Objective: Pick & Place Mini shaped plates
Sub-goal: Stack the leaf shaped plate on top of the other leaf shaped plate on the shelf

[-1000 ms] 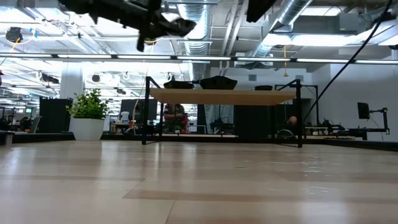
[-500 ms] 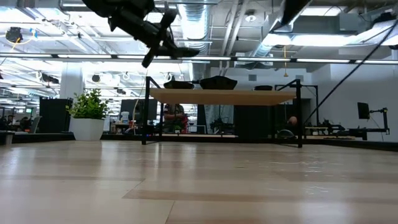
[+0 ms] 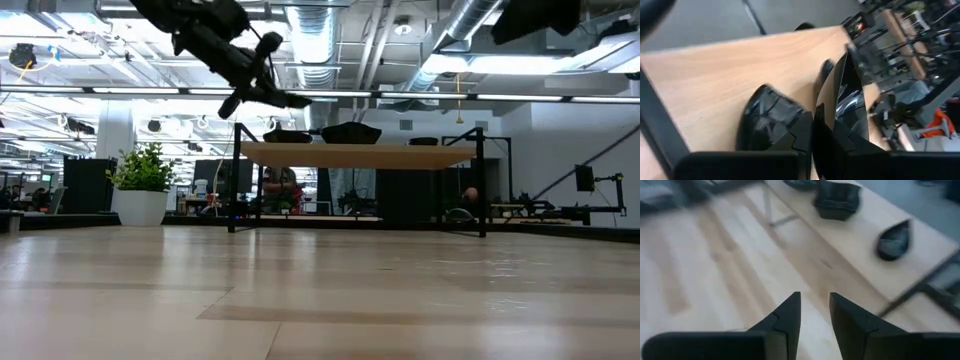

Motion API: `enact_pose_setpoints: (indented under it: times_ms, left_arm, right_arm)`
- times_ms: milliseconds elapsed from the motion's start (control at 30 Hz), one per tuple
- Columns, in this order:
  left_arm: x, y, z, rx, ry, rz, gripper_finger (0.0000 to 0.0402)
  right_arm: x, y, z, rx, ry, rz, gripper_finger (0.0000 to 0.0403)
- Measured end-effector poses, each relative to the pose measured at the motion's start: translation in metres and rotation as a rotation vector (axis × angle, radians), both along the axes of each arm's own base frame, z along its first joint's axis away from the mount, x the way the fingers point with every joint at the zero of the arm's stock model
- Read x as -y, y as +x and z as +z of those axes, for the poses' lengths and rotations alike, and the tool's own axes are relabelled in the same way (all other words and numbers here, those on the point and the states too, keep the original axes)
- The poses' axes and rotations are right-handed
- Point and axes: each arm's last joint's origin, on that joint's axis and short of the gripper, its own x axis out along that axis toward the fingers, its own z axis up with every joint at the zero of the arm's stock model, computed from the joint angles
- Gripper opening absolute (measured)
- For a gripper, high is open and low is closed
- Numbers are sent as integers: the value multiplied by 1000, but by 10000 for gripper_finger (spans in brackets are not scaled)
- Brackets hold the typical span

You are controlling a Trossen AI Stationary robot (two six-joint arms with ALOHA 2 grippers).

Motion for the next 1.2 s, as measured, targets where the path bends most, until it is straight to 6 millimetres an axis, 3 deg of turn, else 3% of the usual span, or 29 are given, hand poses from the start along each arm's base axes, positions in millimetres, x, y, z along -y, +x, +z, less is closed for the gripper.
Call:
enact_pose_setpoints:
  times_ms: [133, 300, 867, 1200]
  left_arm:
    - [-7, 8, -18, -47, -46, 7, 26]
    - [-14, 14, -34, -82, -87, 11, 26]
    - [-24, 7, -35, -108, -31, -1, 28]
    - [-24, 7, -35, -112, -20, -6, 81]
  right_arm:
    - [2, -15, -4, 158, 87, 85, 98]
    - [4, -27, -9, 236, 138, 125, 98]
    - [5, -30, -10, 259, 145, 136, 98]
    - [4, -29, -10, 261, 144, 134, 98]
